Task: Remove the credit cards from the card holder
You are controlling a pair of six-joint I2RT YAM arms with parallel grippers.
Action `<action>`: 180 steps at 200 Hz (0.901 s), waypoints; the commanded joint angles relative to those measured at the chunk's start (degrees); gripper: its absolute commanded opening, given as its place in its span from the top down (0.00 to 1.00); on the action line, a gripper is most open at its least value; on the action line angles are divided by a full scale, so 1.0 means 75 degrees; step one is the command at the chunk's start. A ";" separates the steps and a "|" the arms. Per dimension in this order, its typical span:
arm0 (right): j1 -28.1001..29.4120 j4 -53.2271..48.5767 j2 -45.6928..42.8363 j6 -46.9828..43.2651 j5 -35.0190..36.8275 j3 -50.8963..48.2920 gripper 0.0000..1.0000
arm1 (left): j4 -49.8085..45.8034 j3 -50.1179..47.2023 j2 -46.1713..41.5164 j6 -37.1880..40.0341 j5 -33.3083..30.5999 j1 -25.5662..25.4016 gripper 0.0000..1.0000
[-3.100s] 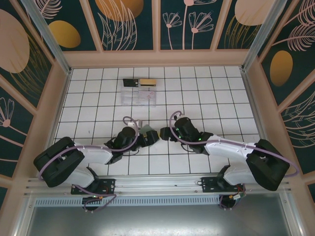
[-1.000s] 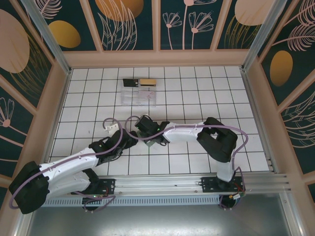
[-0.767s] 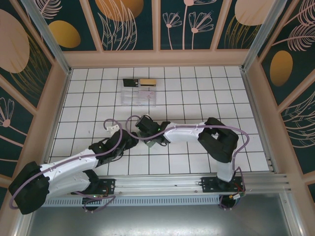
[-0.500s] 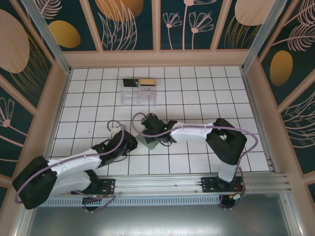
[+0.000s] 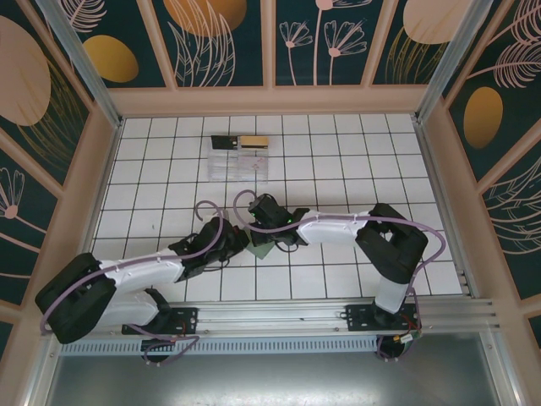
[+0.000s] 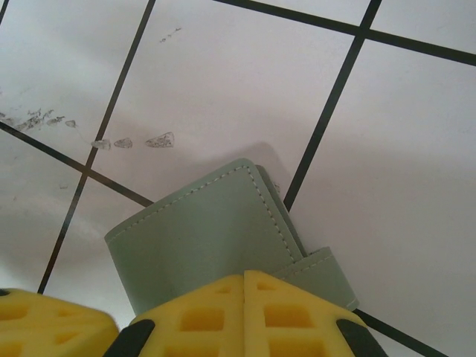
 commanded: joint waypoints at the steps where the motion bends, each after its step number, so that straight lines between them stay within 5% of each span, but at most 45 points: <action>1: -0.0058 0.0244 -0.0160 0.0293 -0.0103 -0.0139 1.00 | 0.0350 -0.0165 0.0031 -0.0259 0.0086 -0.0011 1.00; 74: -0.0124 0.0305 -0.0308 0.0383 -0.0369 -0.0231 1.00 | 0.0187 -0.0103 0.1472 -0.0378 0.0029 -0.0011 1.00; 127: -0.0838 0.1393 -0.0914 0.0864 -0.1977 -0.1005 1.00 | -0.0730 0.0033 0.1678 -0.0232 -0.0320 -0.0010 1.00; 180: -0.1378 0.1493 -0.1705 0.0984 -0.2427 -0.1313 1.00 | -0.0975 0.0160 0.2009 -0.0008 -0.0512 -0.0008 1.00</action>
